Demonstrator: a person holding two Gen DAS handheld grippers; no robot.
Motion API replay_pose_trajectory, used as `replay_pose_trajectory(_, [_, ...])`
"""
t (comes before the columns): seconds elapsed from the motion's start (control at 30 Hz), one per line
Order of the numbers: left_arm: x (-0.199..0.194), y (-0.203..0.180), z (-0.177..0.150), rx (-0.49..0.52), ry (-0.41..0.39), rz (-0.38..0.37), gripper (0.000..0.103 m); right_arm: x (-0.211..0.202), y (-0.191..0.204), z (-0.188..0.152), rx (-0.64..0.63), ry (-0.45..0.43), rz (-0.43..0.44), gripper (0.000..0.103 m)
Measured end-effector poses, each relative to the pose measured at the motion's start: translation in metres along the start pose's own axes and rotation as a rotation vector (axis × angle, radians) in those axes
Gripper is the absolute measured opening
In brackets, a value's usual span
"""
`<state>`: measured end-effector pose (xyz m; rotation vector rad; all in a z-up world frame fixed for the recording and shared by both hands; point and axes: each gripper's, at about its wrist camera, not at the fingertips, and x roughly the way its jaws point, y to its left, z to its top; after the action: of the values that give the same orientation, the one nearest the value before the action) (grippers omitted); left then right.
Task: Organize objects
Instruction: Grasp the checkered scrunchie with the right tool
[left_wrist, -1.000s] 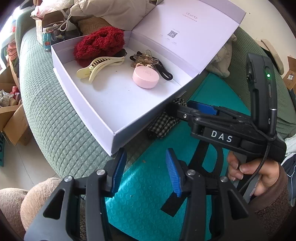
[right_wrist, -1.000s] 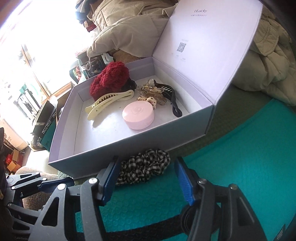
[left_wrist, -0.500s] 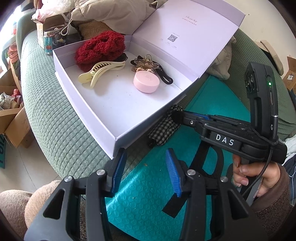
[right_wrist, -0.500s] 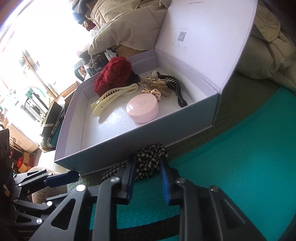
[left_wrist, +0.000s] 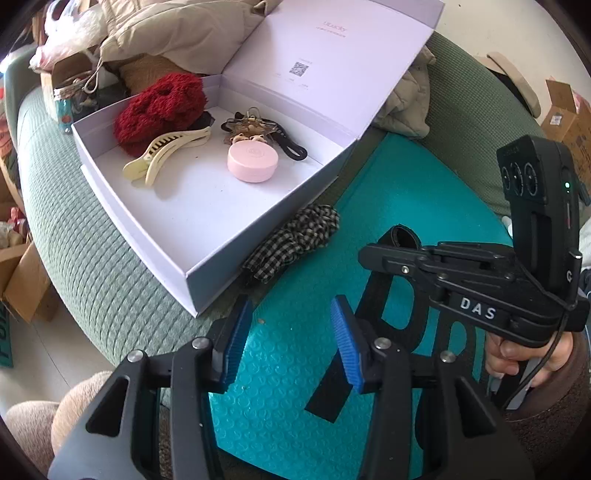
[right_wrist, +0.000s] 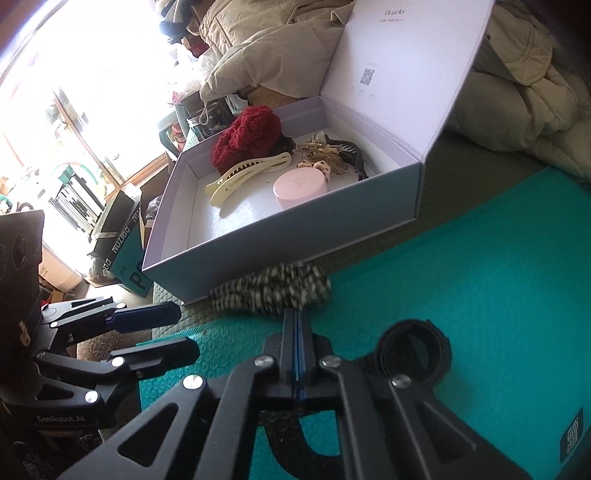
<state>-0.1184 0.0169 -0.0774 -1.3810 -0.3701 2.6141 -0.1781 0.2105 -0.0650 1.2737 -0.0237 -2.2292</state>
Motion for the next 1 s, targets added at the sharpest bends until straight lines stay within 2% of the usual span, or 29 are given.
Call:
replay_pose_trajectory(0.13, [0.011,-0.011,0.007,0.086,0.011,0.031,0.044,-0.009,-0.006,-0.013,0.02,0.001,-0.001,0.0])
replay_pose_trajectory(0.27, [0.006,-0.014,0.007,0.081,-0.009,-0.007,0.044,-0.02,-0.006,-0.015,0.027,-0.063,-0.03,0.0])
replay_pose_trajectory(0.37, [0.005,-0.014,0.005,0.074,-0.006,-0.01,0.045,-0.017,-0.003,-0.009,0.014,-0.07,-0.048,0.006])
replay_pose_trajectory(0.4, [0.005,-0.013,0.005,0.07,-0.006,-0.006,0.045,-0.014,-0.002,-0.007,0.008,-0.065,-0.06,0.013])
replay_pose_trajectory(0.5, [0.002,-0.006,0.004,0.039,-0.007,-0.007,0.045,-0.004,0.0,0.0,-0.016,-0.056,-0.074,0.023])
replay_pose_trajectory(0.6, [-0.002,0.005,0.005,-0.002,-0.006,-0.015,0.045,0.008,0.002,0.009,-0.057,-0.042,-0.089,0.062])
replay_pose_trajectory(0.73, [-0.006,0.019,0.008,-0.047,-0.006,-0.02,0.047,0.021,0.007,0.021,-0.124,-0.031,-0.064,0.068])
replay_pose_trajectory(0.83, [-0.007,0.025,0.01,-0.075,0.005,-0.053,0.047,0.031,0.012,0.026,-0.193,-0.006,-0.038,0.069])
replay_pose_trajectory(1.0, [-0.007,0.026,0.011,-0.085,0.011,-0.06,0.047,0.043,0.014,0.033,-0.289,0.022,0.016,0.076])
